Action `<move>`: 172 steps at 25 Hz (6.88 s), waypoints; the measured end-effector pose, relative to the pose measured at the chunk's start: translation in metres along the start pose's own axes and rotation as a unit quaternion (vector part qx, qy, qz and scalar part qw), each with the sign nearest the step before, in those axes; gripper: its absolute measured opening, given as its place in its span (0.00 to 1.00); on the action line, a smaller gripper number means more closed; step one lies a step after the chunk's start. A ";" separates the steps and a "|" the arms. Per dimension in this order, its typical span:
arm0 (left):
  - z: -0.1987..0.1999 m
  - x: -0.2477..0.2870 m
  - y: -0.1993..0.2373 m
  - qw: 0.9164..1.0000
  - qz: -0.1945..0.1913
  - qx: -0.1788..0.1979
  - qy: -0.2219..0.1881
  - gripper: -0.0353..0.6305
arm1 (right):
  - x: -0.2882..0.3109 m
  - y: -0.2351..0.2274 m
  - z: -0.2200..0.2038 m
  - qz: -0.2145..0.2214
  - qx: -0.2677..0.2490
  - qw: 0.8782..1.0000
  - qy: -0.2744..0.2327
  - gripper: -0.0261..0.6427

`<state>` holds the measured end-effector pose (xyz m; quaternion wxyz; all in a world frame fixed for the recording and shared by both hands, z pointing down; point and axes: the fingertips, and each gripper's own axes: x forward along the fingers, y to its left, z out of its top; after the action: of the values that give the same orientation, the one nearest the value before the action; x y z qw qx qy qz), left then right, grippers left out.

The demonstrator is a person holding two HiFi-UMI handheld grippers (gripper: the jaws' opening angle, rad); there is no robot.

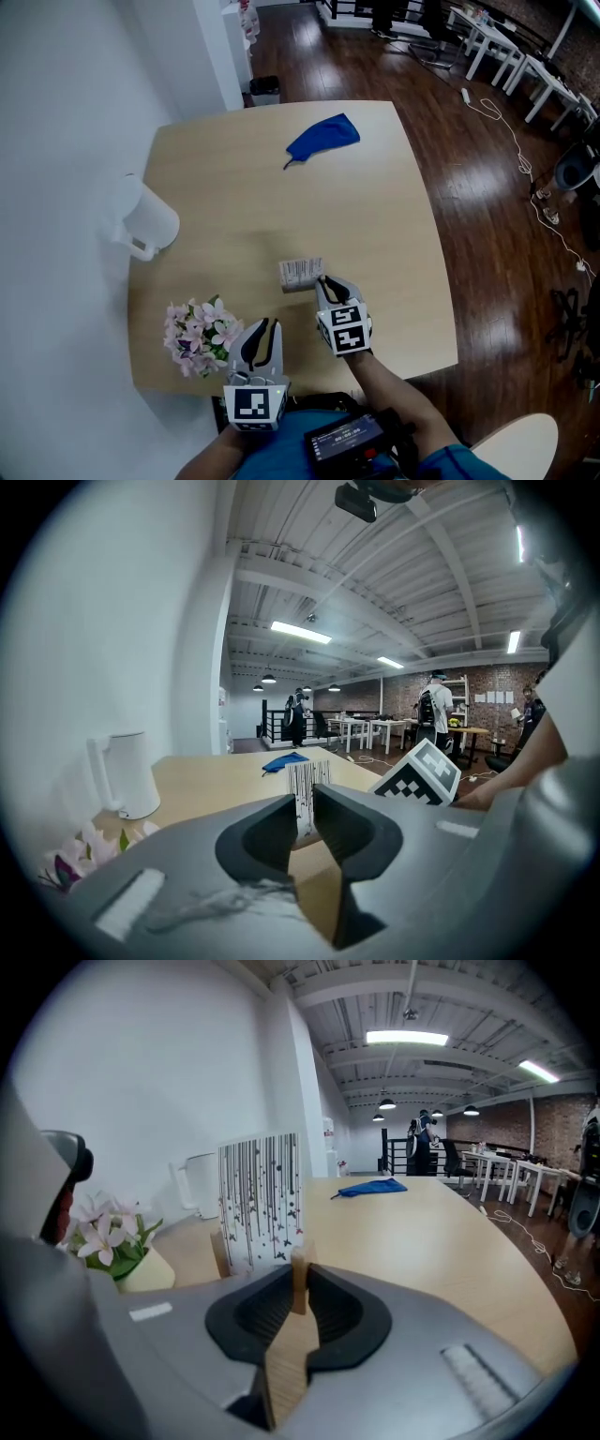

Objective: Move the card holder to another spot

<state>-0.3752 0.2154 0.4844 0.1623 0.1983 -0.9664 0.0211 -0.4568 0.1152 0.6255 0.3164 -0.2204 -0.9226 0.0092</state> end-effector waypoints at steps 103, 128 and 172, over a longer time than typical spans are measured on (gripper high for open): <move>-0.051 -0.203 -0.485 0.840 -0.531 0.107 -0.031 0.07 | -0.684 -0.060 -0.298 -0.577 0.293 0.745 -0.163 0.10; -0.097 -0.281 -0.599 0.800 -0.566 0.201 -0.013 0.07 | -0.817 -0.070 -0.582 -0.666 0.413 0.618 -0.061 0.09; -0.106 -0.344 -0.453 0.763 -0.636 0.120 0.008 0.07 | -0.743 0.176 -0.414 -0.698 0.344 0.610 -0.147 0.03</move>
<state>0.1323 -0.0606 0.4633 0.1210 0.7848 -0.6071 0.0302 0.3791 -0.0837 0.4981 0.1398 0.6198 -0.7605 0.1341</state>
